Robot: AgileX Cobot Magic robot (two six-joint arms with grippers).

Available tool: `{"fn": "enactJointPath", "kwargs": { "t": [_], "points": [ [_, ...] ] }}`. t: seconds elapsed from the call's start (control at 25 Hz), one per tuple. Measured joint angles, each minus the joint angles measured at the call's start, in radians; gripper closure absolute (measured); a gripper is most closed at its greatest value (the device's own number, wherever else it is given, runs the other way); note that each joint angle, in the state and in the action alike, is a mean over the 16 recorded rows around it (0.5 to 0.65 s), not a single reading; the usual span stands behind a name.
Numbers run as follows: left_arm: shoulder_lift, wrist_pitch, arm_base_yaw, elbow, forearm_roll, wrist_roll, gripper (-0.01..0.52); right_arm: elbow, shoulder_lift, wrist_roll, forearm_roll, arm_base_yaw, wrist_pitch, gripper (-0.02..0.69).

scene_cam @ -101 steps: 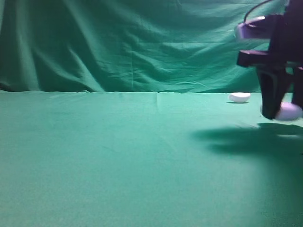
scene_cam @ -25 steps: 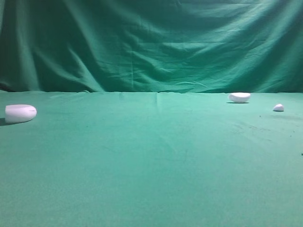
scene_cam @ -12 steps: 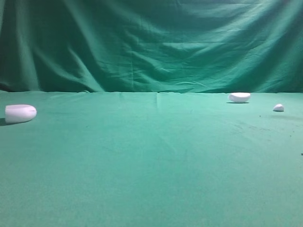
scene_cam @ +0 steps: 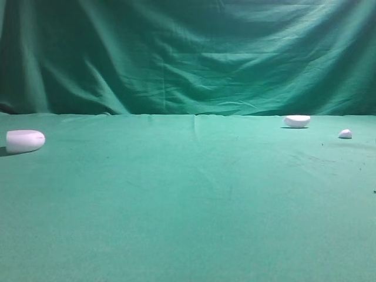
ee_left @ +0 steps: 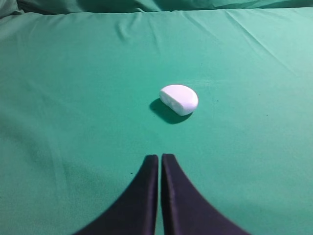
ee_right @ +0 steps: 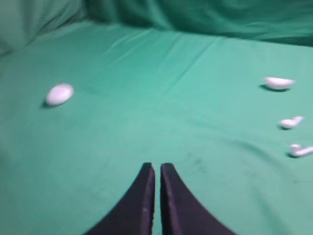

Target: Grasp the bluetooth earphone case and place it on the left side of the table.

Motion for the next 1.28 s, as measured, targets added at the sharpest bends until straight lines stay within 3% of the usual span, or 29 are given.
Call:
{"fn": "enactJointPath", "kwargs": {
  "t": [0.24,0.52,1.28],
  "points": [
    [0.000,0.000,0.000,0.000,0.000,0.000,0.514,0.167,-0.126,0.021,-0.003,-0.154,-0.113,0.665],
    [0.000,0.000,0.000,0.000,0.000,0.000,0.514,0.223,-0.178,0.028,-0.013,-0.257,-0.095,0.665],
    [0.000,0.000,0.000,0.000,0.000,0.000,0.514,0.227,-0.181,0.030,-0.022,-0.324,-0.053,0.665]
  ]
}}
